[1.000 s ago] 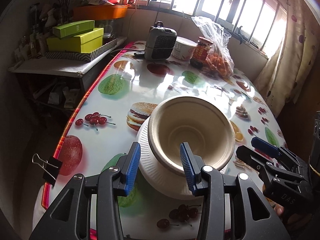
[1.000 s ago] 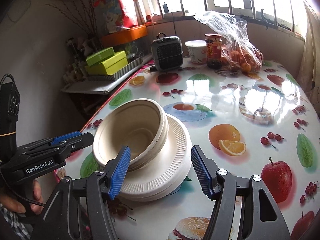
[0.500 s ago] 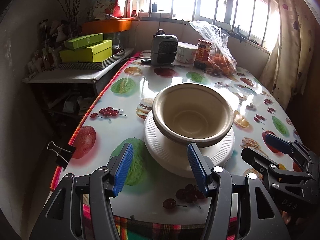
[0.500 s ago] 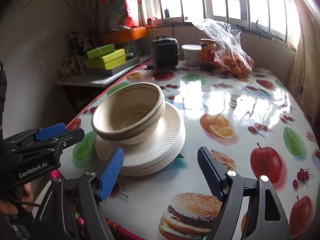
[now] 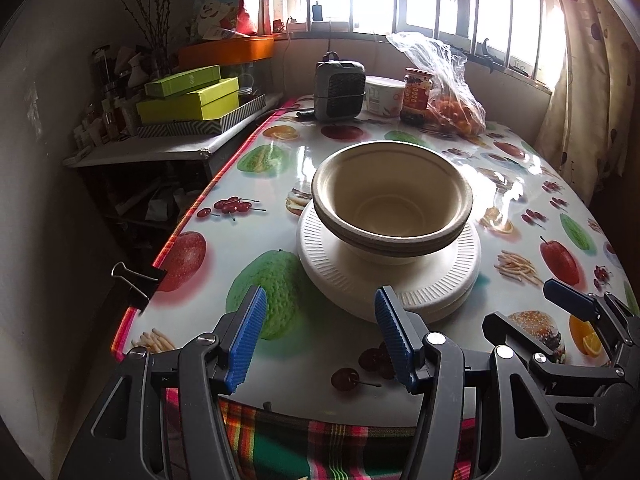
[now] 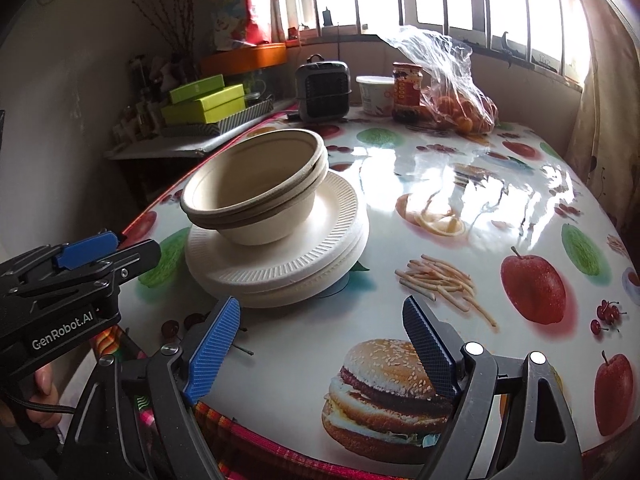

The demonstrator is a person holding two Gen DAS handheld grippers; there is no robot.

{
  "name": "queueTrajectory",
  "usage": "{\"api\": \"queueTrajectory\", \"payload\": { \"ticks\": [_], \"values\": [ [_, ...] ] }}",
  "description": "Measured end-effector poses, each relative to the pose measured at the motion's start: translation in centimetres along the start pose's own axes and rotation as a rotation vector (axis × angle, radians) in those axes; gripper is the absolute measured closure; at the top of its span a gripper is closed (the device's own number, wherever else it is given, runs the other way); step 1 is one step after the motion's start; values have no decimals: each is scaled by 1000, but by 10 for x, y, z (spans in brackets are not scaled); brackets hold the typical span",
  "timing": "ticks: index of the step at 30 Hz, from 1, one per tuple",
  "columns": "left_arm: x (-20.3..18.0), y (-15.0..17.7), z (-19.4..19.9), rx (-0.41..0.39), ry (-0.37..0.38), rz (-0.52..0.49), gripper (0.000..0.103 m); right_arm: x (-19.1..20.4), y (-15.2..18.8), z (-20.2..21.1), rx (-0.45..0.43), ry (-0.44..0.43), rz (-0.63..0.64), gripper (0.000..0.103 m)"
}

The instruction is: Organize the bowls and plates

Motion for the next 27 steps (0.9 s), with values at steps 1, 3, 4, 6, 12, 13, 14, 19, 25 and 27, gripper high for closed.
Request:
{"api": "queueTrajectory", "payload": {
  "ticks": [1,3,4,6,12,13,14,19,25,27],
  "values": [
    [0,0,-1,2,8,4,45,0,1,0,1,1,-6,19],
    [1,1,-3,10,13,11,45,-1,3,0,5,2,-14,19],
    [1,2,-3,15,9,15,45,-1,4,1,6,3,-17,19],
    [2,3,-5,22,19,18,45,-1,6,0,9,3,-24,19],
    [-1,6,-7,26,16,2,45,0,8,-1,17,8,-32,19],
    [-1,6,-7,27,15,-1,45,0,8,-1,16,8,-33,19],
    [-1,6,-7,28,18,-2,45,0,8,-2,16,9,-34,19],
    [-3,7,-7,26,27,-8,45,0,8,-1,15,10,-35,19],
    [-3,8,-6,26,31,-10,45,-1,6,0,8,14,-34,19],
    [-3,8,-6,27,30,-8,45,-1,6,1,7,17,-35,19]
  ]
}}
Point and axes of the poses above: each gripper's, at about its wrist camera, not at the fingertips, and z roughly against the way its jaws point, x to its left, y to its underside, the point moved 3 cm from there along -z, roughly the way its jaws point
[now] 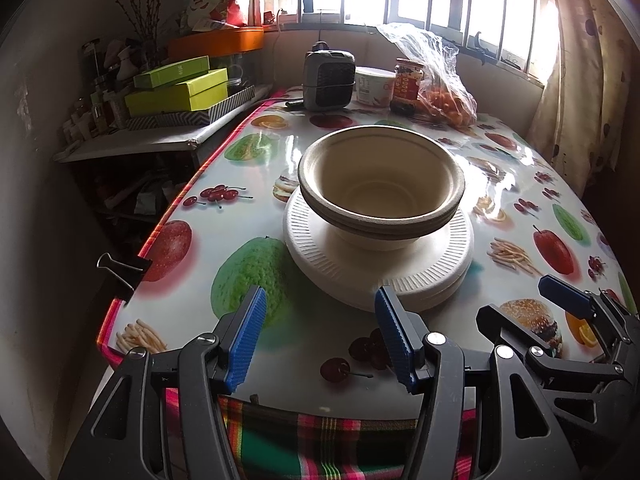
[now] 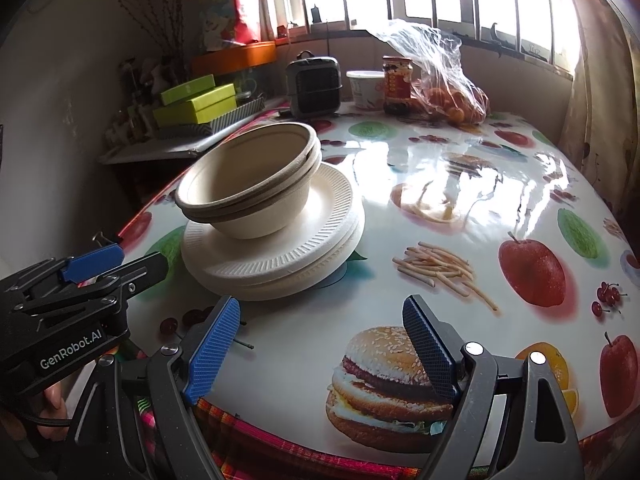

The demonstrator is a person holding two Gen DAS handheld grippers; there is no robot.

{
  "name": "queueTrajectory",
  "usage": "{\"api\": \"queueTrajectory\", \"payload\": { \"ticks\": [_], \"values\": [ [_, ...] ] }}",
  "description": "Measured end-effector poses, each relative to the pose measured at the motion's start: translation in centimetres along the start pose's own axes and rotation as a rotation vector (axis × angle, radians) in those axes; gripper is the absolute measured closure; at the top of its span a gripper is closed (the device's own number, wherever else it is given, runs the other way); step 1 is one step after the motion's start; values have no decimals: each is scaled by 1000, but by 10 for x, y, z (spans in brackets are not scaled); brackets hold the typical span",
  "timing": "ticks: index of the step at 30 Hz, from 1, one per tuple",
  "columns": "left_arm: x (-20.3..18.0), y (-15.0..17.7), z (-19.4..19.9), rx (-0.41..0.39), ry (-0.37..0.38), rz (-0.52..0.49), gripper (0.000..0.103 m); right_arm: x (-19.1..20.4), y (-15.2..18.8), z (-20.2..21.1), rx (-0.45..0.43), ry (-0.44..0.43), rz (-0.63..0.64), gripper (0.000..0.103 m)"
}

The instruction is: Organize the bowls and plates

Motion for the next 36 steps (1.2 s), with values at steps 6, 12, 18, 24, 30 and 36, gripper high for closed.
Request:
{"api": "queueTrajectory", "payload": {
  "ticks": [6,12,18,24,30,36],
  "values": [
    [0,0,0,-1,1,-1,45,0,0,1,-1,4,-5,19],
    [-1,1,0,1,2,-3,45,0,0,1,0,4,-7,19],
    [-1,0,0,1,0,-5,45,-1,0,1,0,4,-6,19],
    [-1,0,-1,3,2,-5,45,-1,0,0,1,4,-6,19],
    [-1,0,-1,3,2,-6,45,-1,0,0,0,4,-6,19],
    [0,0,-3,7,4,-6,45,-1,0,0,1,4,-6,19]
  ]
}}
Point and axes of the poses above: each gripper's, at about its wrist camera, not at the fingertips, and z roughly against the way its jaws point, x to its left, y to its underside, the point moved 3 cm from there along -z, roughly the way its jaws point
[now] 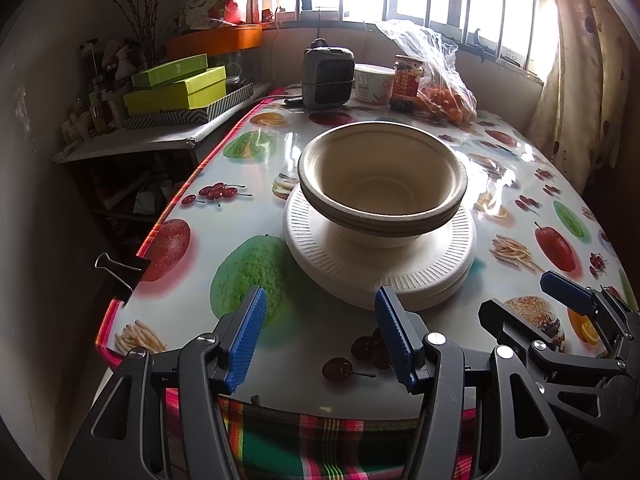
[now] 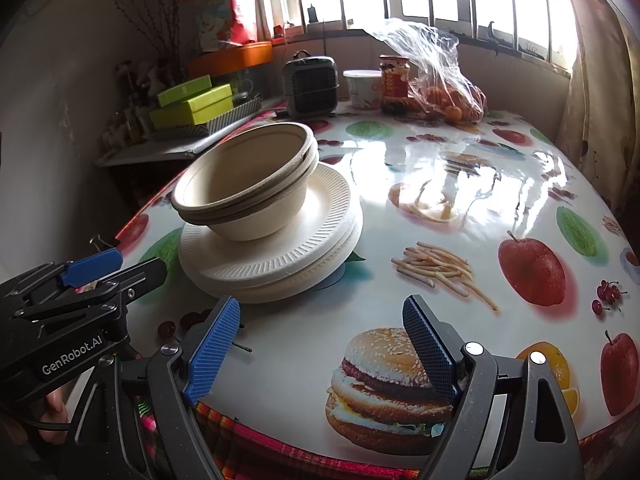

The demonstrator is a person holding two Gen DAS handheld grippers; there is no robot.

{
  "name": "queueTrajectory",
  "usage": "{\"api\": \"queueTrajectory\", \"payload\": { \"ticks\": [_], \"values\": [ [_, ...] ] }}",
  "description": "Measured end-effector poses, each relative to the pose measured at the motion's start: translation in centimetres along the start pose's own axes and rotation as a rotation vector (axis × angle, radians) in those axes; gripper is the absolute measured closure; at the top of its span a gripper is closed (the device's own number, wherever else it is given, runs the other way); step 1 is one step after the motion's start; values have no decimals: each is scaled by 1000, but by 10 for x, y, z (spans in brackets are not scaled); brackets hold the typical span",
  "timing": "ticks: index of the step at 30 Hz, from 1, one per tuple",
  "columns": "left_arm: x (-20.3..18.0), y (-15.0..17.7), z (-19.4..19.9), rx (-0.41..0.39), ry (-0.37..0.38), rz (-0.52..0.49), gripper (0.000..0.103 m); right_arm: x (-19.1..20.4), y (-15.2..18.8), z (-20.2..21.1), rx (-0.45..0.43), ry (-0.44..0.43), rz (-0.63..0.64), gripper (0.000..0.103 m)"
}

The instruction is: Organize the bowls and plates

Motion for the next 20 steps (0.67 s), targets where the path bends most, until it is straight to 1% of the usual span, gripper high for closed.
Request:
{"api": "queueTrajectory", "payload": {
  "ticks": [6,20],
  "values": [
    [2,-1,-3,1,16,2,45,-1,-2,-1,-1,4,-3,19],
    [7,-5,-8,14,17,2,45,-4,-5,-5,-5,10,-9,19]
  ]
}}
Point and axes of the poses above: each gripper's, at about its wrist camera, not at the fingertips, and z roughly against the way its jaws point, x to its left, y to its underside, the point moved 3 cm from there along -z, roughly the way its jaws point
